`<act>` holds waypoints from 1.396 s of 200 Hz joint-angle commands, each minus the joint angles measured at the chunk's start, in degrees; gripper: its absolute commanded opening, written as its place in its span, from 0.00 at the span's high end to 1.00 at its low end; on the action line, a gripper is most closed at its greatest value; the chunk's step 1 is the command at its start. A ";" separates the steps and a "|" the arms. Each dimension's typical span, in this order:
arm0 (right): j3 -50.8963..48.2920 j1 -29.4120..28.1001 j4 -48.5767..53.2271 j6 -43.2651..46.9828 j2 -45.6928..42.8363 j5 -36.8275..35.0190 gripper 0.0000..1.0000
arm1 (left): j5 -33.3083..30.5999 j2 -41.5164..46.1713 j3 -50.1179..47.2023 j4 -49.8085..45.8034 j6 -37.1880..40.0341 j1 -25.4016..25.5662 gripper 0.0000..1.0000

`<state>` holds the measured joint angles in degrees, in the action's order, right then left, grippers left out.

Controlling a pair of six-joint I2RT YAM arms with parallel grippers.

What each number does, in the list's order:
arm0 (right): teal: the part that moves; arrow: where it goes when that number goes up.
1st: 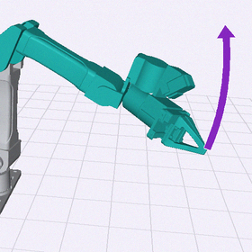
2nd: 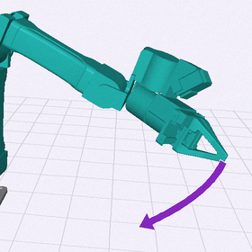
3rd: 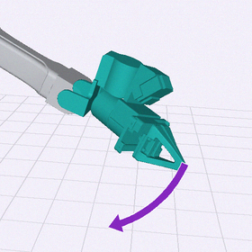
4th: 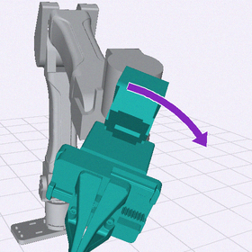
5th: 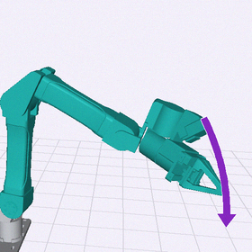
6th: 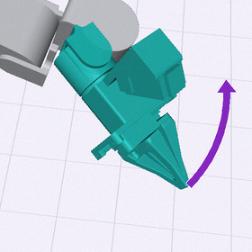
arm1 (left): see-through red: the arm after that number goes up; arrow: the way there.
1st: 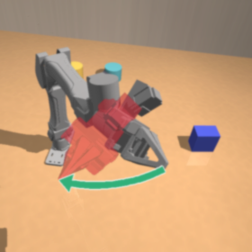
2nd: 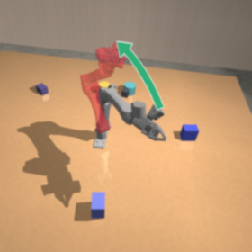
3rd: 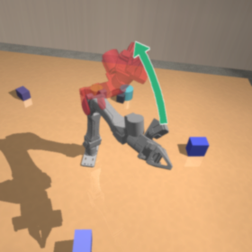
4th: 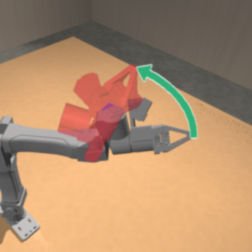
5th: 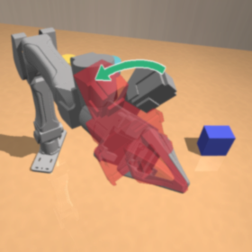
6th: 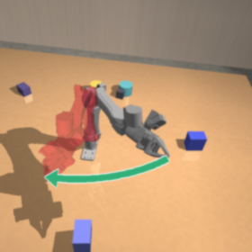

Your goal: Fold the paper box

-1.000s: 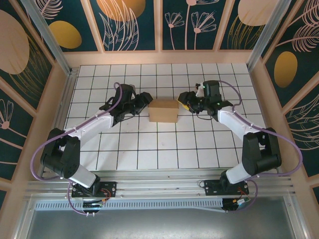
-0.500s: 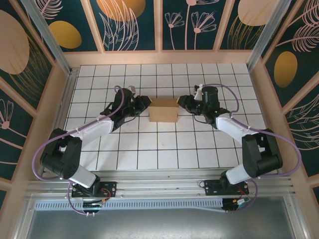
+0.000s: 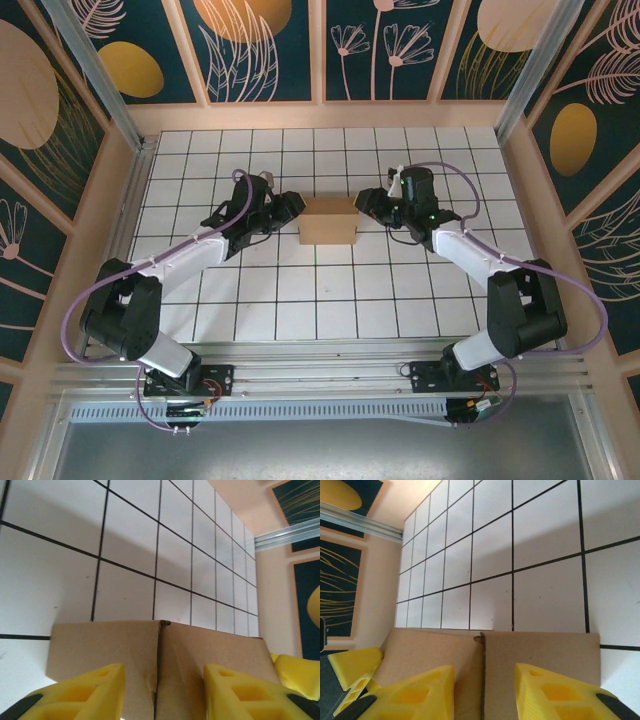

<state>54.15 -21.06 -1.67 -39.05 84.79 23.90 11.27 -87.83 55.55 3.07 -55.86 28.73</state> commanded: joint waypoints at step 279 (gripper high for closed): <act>9.12 -1.98 15.32 3.42 -5.36 -10.54 0.58 | -11.77 -1.13 7.48 -17.71 8.35 3.17 0.52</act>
<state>59.92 -23.49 13.08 -36.77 81.84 16.62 5.34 -89.62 60.64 -3.25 -50.02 31.64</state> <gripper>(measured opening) 0.416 0.458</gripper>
